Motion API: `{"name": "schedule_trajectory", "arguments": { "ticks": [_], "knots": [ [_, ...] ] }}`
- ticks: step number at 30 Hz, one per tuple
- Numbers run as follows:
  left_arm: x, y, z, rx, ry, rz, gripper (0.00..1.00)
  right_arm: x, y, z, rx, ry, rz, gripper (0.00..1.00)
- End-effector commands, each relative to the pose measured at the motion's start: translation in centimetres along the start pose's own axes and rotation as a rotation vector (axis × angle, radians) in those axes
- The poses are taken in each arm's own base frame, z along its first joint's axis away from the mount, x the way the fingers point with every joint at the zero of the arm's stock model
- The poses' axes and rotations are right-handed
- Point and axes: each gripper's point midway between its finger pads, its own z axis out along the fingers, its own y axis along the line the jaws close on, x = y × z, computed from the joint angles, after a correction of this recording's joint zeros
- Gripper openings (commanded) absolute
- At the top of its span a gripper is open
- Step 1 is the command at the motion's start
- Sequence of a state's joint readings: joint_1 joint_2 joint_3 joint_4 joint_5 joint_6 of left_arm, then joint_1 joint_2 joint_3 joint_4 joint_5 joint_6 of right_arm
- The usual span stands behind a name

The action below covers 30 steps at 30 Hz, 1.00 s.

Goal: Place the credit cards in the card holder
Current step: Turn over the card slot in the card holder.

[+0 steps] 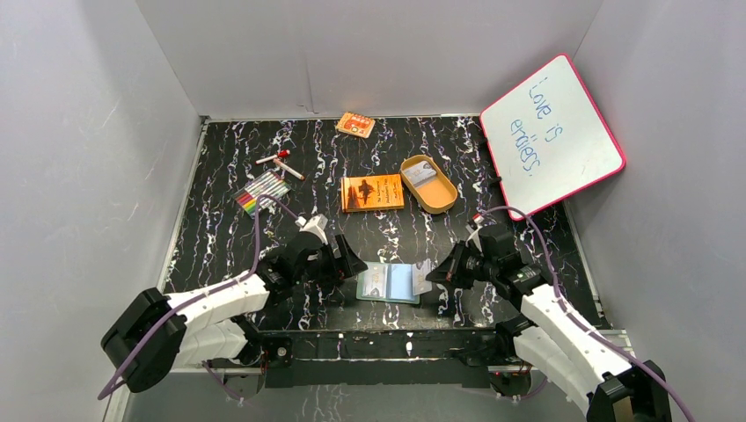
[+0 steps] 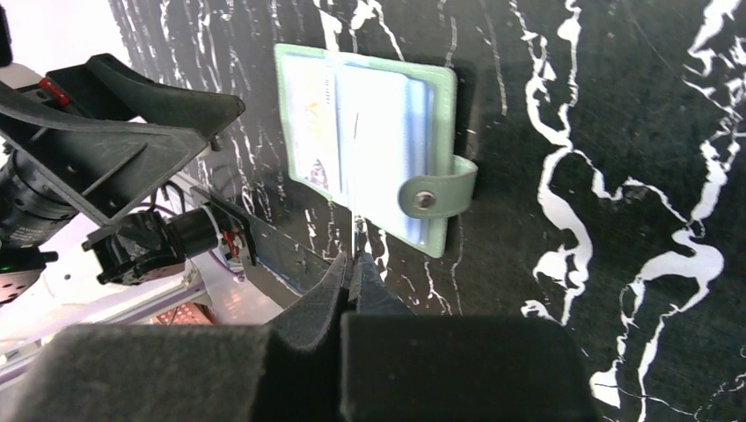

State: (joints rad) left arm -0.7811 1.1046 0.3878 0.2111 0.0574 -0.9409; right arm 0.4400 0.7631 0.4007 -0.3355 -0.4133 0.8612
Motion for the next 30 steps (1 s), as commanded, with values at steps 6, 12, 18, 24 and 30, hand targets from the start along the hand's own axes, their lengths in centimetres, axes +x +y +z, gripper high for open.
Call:
{"name": "schedule_trajectory", "arguments": {
  "ticks": [6,12,18,24,30],
  "knots": [
    [0.8,-0.2,0.8,0.041,0.024,-0.032,0.76,-0.3,-0.2,0.7,-0.036,-0.032,-0.016,0.00],
    [1.5,0.3,1.0,0.041,0.044,-0.044,0.75,0.1,-1.0,1.4,-0.021,-0.007,-0.021,0.00],
    [1.9,0.6,0.9,0.042,0.056,-0.049,0.74,0.4,-2.0,1.7,0.018,0.023,-0.053,0.00],
    [2.2,0.6,0.9,0.044,0.063,-0.050,0.74,0.6,-2.2,2.2,0.020,0.049,-0.092,0.00],
    [2.5,0.8,0.9,0.045,0.070,-0.051,0.73,0.8,-1.7,2.7,-0.012,0.063,-0.107,0.00]
  ]
}}
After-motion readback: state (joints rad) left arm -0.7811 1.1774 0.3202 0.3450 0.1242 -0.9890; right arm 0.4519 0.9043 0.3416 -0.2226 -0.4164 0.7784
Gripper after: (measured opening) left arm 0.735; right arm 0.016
